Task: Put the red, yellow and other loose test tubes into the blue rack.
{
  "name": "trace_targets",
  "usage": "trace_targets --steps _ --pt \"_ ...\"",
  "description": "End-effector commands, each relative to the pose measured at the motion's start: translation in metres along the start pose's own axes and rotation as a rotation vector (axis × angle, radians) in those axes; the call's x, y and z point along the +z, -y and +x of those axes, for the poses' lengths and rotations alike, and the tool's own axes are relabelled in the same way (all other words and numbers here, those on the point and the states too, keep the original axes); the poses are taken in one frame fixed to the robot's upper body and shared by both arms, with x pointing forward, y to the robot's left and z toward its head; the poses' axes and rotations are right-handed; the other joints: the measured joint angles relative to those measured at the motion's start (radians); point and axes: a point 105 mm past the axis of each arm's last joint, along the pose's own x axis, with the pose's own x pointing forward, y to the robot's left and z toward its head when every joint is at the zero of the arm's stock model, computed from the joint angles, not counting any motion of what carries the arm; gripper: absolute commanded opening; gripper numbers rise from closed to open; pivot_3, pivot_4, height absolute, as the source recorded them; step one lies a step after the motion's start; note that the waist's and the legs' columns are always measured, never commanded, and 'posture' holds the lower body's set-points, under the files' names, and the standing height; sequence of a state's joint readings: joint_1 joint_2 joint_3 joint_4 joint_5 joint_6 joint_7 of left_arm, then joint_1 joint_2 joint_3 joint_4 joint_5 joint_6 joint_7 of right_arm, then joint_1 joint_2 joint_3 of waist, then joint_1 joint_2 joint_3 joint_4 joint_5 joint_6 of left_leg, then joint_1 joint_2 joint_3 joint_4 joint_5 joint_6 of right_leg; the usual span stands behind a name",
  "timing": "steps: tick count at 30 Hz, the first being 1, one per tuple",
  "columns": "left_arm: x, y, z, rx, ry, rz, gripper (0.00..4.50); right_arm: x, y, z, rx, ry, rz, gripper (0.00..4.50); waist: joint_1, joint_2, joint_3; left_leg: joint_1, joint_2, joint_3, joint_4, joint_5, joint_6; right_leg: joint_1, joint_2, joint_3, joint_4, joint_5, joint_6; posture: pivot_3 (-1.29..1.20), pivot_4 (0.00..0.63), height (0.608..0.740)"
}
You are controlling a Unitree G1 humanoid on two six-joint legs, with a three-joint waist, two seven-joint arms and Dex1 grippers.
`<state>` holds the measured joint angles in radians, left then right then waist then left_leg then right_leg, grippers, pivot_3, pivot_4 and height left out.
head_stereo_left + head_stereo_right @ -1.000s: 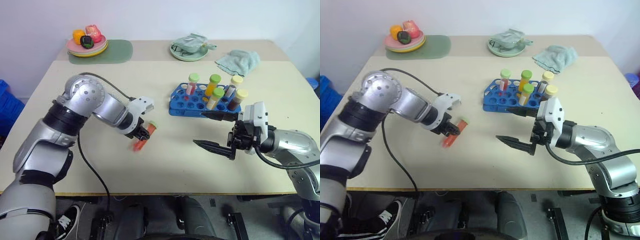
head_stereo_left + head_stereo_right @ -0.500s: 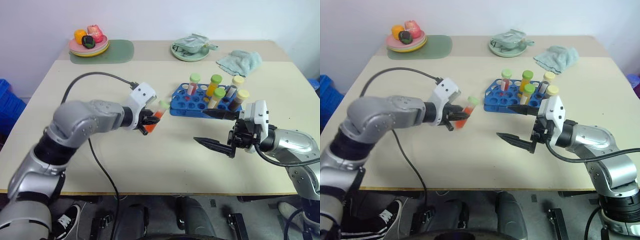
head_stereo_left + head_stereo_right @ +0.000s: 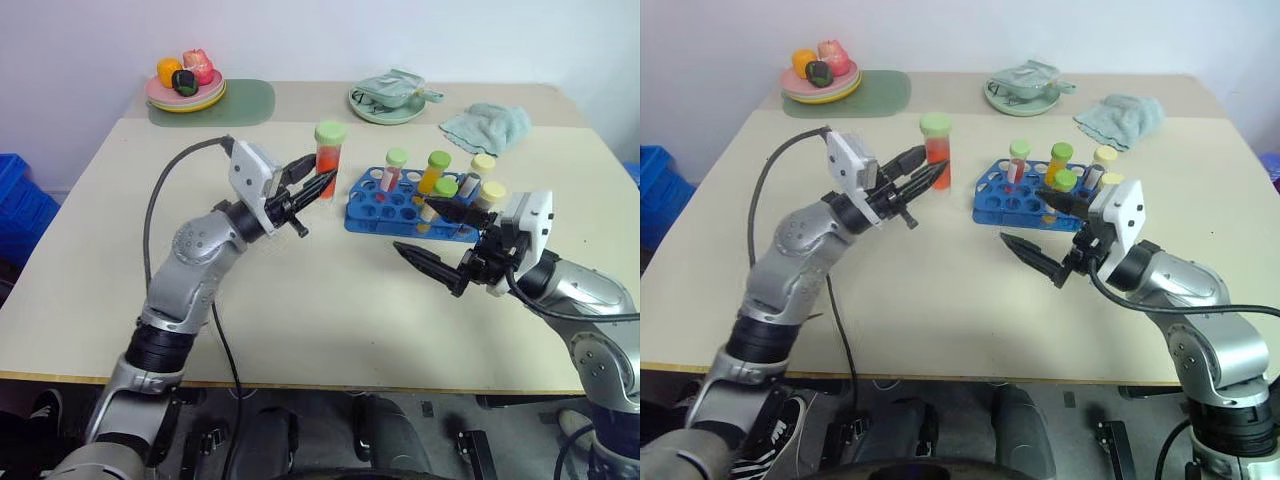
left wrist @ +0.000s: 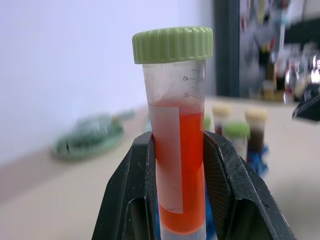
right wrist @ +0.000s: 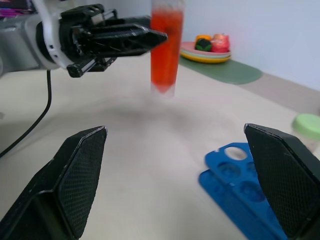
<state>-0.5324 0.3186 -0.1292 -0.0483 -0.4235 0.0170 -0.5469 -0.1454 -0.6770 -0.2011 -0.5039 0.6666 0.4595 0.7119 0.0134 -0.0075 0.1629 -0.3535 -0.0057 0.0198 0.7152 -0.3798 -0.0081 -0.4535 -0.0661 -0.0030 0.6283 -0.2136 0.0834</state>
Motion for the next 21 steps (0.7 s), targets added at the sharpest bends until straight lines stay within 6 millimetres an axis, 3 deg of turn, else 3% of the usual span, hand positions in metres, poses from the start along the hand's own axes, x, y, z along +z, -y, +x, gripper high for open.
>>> trace_targets --steps 1,5,11,21 --pt "0.004 -0.011 0.003 0.06 0.119 0.032 0.95 0.008 0.001 0.004 -0.016 0.045 -0.032 4.5 0.0 0.0 0.0 0.0 0.0 0.0 0.0 0.0 0.0 0.0 0.0 0.0 0.0 0.0 0.0 0.0 0.15 0.74" --pt "0.0 -0.003 0.019 0.03 0.234 -0.001 0.95 0.008 0.002 0.007 -0.03 0.052 -0.033 4.5 0.003 0.0 0.0 0.0 0.0 -0.001 0.001 0.0 0.001 0.001 0.0 -0.001 0.0 0.0 0.0 0.0 0.15 0.74" --pt "-0.02 0.005 0.047 -0.015 0.27 -0.061 0.95 0.009 0.001 0.012 -0.06 0.06 -0.039 4.5 0.0 0.0 0.0 0.002 0.0 -0.001 0.0 -0.001 0.003 0.004 0.001 -0.002 -0.003 0.0 0.0 0.0 0.15 0.74" --pt "-0.048 0.022 0.057 -0.05 0.223 -0.111 0.95 0.012 0.009 0.005 -0.132 0.055 -0.045 4.5 0.001 0.0 0.0 0.002 0.001 -0.001 0.0 -0.003 0.006 0.005 0.001 -0.002 -0.004 0.0 0.0 0.0 0.15 0.74"
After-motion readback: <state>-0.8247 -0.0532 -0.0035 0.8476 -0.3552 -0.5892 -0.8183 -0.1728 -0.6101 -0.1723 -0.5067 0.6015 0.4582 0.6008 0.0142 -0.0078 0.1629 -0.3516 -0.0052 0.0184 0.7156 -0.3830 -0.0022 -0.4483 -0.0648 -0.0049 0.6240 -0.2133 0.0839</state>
